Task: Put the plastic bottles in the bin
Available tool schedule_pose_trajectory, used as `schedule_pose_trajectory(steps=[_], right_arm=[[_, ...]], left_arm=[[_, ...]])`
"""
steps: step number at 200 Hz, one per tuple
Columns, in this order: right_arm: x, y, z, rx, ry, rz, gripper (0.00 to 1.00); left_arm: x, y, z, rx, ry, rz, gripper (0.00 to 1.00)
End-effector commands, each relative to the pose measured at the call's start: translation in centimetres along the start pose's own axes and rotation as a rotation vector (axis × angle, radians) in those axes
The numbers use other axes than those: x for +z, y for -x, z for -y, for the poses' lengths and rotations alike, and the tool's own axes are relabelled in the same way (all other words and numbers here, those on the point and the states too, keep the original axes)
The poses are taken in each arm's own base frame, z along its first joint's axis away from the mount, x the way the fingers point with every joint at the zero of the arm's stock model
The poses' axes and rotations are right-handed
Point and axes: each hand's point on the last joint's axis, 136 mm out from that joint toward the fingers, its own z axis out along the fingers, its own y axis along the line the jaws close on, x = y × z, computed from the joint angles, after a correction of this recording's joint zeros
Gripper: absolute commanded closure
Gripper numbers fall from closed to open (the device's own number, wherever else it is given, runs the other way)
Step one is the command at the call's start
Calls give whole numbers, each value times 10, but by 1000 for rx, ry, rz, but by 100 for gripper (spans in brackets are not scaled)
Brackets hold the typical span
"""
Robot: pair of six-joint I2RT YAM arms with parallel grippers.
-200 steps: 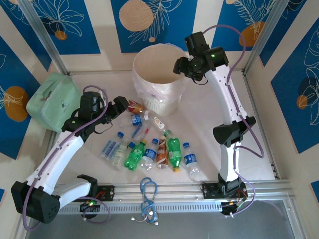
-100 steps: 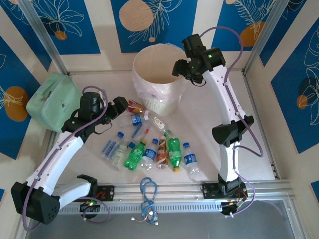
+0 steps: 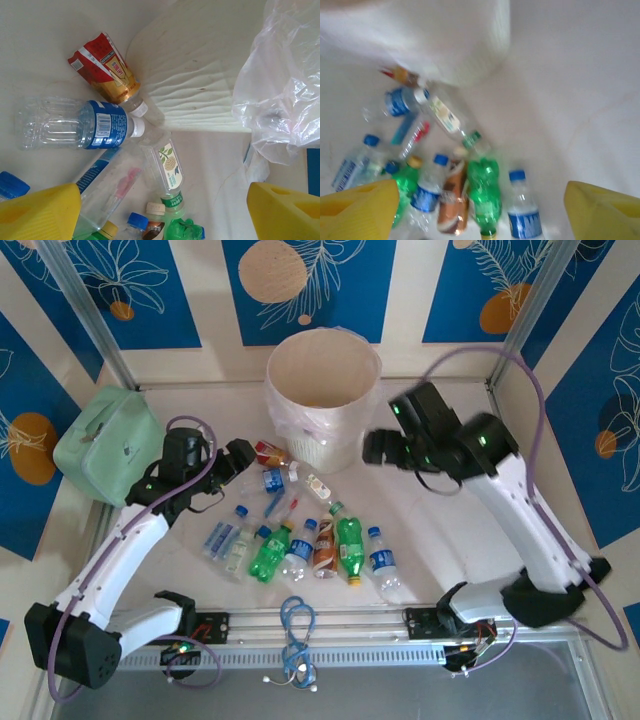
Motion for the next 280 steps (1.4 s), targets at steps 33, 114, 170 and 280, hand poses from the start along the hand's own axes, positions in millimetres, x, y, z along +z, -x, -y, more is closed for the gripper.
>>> schedule_pose_trajectory(steps=[33,114,170,280], right_arm=[[65,-139,38,109,-129,-405,18],[128,-222,52,143,-179,-675,15],[142,-222,65,211,-173,-716,18],[167,-207,66,192,-187,-744,17]], left_arm=[[1,2,5,-16,-41,0,16],[-22,-11,2,-37,-76,3,16],[-25,-24,-5,-47,-70,-37,16],[-18,-28,2,10,-95,-82,16]])
